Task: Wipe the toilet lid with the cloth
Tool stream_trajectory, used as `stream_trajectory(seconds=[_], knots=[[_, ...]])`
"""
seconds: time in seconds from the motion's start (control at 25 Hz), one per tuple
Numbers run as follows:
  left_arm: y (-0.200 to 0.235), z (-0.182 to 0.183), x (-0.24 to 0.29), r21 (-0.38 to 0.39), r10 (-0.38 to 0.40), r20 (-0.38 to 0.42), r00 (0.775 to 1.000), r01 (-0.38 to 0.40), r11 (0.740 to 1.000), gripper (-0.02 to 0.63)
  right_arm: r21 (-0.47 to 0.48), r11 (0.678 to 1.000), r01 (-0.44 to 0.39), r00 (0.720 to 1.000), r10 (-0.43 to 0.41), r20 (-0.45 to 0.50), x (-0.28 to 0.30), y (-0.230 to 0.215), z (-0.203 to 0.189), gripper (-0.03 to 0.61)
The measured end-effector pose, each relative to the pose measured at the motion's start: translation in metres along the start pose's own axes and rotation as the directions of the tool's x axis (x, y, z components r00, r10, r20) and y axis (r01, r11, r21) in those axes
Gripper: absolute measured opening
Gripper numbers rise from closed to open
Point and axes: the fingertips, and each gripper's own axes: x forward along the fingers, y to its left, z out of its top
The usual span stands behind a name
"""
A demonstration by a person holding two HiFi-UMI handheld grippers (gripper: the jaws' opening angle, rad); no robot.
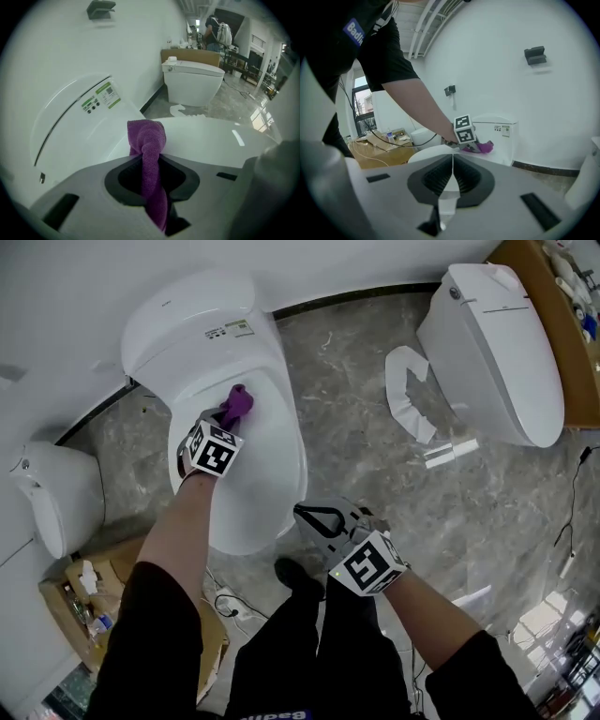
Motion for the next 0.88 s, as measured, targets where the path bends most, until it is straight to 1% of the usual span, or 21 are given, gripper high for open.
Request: stream_trajectory(seconds=[0.12,0.24,0.36,0.44,0.52,0.64,0.72,0.88], knots=[[-0.038,0.039,0.014,0.044,-0.041,0.005,0.999,0.040,0.998,0.066,0.017,1.000,0.004,1.000,-0.004,0.009,-0.025,-0.009,-0.005,0.031],[-0.075,0.071,0.025,0.097,-0.076,0.009,0.997,0.075,0.992,0.066,0.025,1.000,0.008,1.000,-0.008,-0.006,-0.050,-0.018,-0.016,0.031],[-0.100,0.089,0.030,0.120,-0.091,0.014,0.996,0.088,0.989,0.066,0.018,1.000,0.003,1.000,-0.003,-0.023,-0.066,-0.018,-0.026,0.031],[-0.108,0.092,0.029,0.120,-0.091,0.021,0.996,0.088,0.989,0.066,0.014,1.000,0.000,1.000,0.000,-0.031,-0.070,-0.015,-0.029,0.031],[-0.107,0.086,0.023,0.119,-0.090,0.025,0.996,0.086,0.989,0.066,0.010,1.000,-0.007,0.999,0.008,-0.035,-0.069,-0.009,-0.028,0.031],[-0.091,0.061,0.008,0.102,-0.073,0.019,0.997,0.071,0.992,0.066,-0.008,0.999,-0.037,0.999,0.037,-0.034,-0.057,0.012,-0.020,0.031],[-0.072,0.033,-0.005,0.076,-0.051,0.006,0.999,0.051,0.996,0.066,-0.016,0.998,-0.058,0.998,0.057,-0.031,-0.046,0.030,-0.012,0.031],[-0.029,-0.039,-0.036,0.013,0.000,-0.039,0.999,0.000,1.000,0.066,-0.017,0.997,-0.080,0.997,0.080,-0.020,-0.019,0.068,0.004,0.031]])
